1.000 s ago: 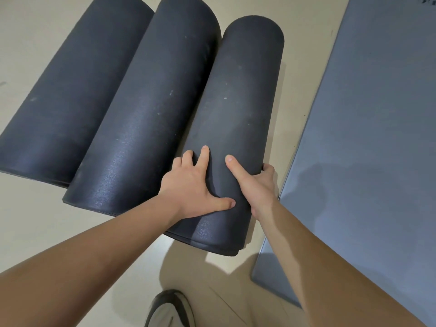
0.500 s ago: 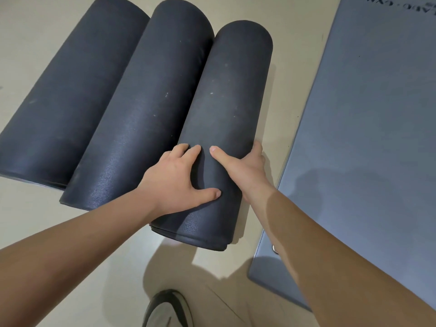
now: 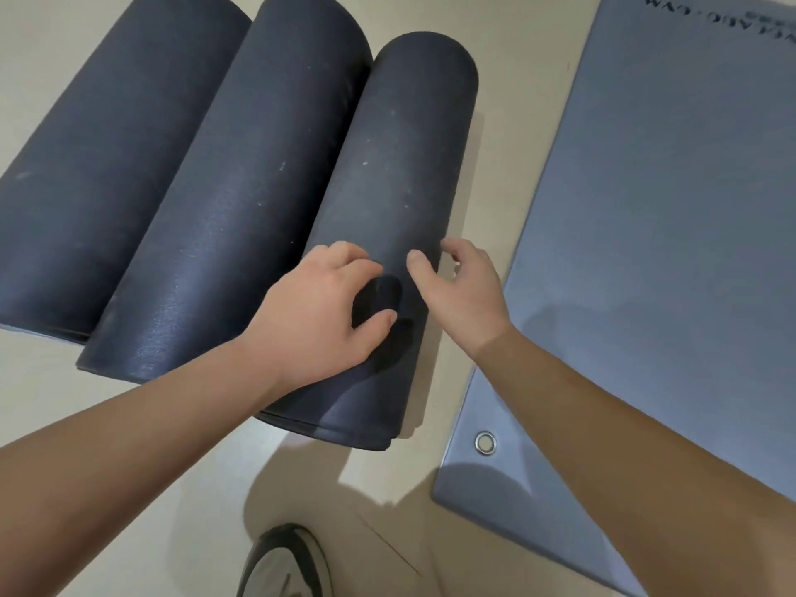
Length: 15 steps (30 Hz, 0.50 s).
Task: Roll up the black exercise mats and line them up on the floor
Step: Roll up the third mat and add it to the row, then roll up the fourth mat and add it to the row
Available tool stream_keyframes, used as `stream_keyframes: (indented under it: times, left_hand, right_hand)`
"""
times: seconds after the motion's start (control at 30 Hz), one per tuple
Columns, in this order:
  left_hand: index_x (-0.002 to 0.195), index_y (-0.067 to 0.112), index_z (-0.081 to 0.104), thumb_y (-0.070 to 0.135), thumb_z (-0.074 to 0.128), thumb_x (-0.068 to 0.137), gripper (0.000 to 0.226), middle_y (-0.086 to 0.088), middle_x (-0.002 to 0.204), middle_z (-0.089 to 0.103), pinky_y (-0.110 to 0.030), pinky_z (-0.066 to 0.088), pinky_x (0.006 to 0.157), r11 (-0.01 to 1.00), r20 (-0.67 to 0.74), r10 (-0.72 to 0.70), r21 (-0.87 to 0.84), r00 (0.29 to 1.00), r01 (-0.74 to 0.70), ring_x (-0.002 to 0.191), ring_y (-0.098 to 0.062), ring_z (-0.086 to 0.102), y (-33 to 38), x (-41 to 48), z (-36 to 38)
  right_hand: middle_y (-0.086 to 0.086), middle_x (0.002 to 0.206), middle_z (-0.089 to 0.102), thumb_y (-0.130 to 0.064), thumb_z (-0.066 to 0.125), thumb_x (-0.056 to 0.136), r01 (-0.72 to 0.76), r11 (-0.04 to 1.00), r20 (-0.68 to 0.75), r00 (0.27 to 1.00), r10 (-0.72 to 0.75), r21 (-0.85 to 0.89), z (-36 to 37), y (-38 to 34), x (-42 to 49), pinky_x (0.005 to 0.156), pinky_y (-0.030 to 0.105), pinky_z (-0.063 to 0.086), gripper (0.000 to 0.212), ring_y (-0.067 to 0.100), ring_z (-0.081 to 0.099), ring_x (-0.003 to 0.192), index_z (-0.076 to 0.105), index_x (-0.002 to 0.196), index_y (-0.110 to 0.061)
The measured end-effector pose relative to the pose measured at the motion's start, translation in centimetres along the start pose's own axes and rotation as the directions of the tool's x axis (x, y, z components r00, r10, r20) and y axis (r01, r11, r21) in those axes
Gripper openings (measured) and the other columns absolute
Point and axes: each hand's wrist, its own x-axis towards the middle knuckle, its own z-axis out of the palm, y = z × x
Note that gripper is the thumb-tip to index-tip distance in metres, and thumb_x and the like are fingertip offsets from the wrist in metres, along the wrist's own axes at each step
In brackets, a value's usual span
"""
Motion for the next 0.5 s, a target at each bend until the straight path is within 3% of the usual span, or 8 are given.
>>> stream_keyframes:
  times: [0.1, 0.2, 0.27, 0.33, 0.43, 0.5]
  left_hand:
    - [0.127, 0.010, 0.073, 0.044, 0.063, 0.092, 0.050, -0.009, 0.132, 0.066, -0.050, 0.062, 0.082, 0.986, -0.047, 0.166, 0.004, 0.985, -0.166, 0.117, -0.032, 0.063, 3.5, 1.3, 0.8]
    - [0.121, 0.009, 0.073, 0.044, 0.057, 0.091, 0.048, -0.011, 0.129, 0.067, -0.048, 0.063, 0.072, 0.943, 0.010, 0.333, 0.006, 0.943, -0.333, 0.111, -0.035, 0.066, 8.0, 2.0, 3.6]
    - [0.120, 0.010, 0.072, 0.049, 0.046, 0.090, 0.056, -0.012, 0.129, 0.066, -0.045, 0.062, 0.069, 0.895, 0.129, 0.443, -0.005, 0.887, -0.446, 0.109, -0.035, 0.067, 11.6, 2.4, 6.1]
    - [0.138, 0.014, 0.063, 0.055, 0.040, 0.094, 0.065, -0.011, 0.144, 0.055, -0.044, 0.058, 0.081, 0.861, 0.388, 0.466, 0.009, 0.795, -0.509, 0.122, -0.033, 0.059, 15.4, 2.6, 9.3]
    - [0.163, 0.023, 0.033, 0.054, 0.061, 0.096, 0.079, -0.008, 0.169, 0.025, -0.040, 0.046, 0.103, 0.761, 0.678, 0.468, 0.018, 0.567, -0.649, 0.145, -0.029, 0.038, 20.0, 1.0, 15.4]
    - [0.166, 0.024, 0.022, 0.060, 0.070, 0.088, 0.098, -0.008, 0.172, 0.015, -0.043, 0.041, 0.109, 0.729, 0.734, 0.445, 0.037, 0.514, -0.684, 0.150, -0.030, 0.031, 21.4, -1.2, 18.4]
  right_hand:
    - [-0.008, 0.137, 0.064, -0.058, 0.061, 0.098, 0.115, 0.927, 0.151, 0.987, -0.064, -0.358, -4.9, 1.4, -0.9, 0.106, 0.041, 0.051, 0.051, 0.018, 0.062, 0.126, 0.061, 0.141, -0.031]
    - [-0.013, 0.119, 0.067, -0.056, 0.063, 0.097, 0.132, 0.815, 0.304, 0.951, 0.057, -0.564, -11.2, 3.5, -3.3, 0.101, 0.038, 0.053, 0.039, 0.014, 0.066, 0.112, 0.068, 0.128, -0.033]
    - [-0.014, 0.114, 0.068, -0.054, 0.064, 0.097, 0.092, 0.807, 0.329, 0.935, 0.131, -0.583, -15.7, 5.2, -5.5, 0.096, 0.035, 0.055, 0.036, 0.011, 0.067, 0.102, 0.069, 0.124, -0.032]
    - [-0.015, 0.108, 0.070, -0.051, 0.065, 0.097, 0.030, 0.840, 0.294, 0.943, 0.156, -0.541, -19.3, 7.8, -8.0, 0.089, 0.028, 0.054, 0.031, 0.005, 0.067, 0.092, 0.071, 0.120, -0.030]
    - [-0.016, 0.100, 0.070, -0.047, 0.067, 0.098, -0.099, 0.872, 0.154, 0.969, 0.194, -0.479, -22.8, 13.7, -12.6, 0.089, 0.028, 0.054, 0.028, 0.003, 0.067, 0.088, 0.074, 0.117, -0.027]
    - [-0.017, 0.097, 0.070, -0.045, 0.068, 0.097, -0.174, 0.882, 0.100, 0.965, 0.240, -0.437, -23.7, 18.5, -15.1, 0.091, 0.032, 0.056, 0.026, 0.006, 0.069, 0.087, 0.074, 0.114, -0.027]
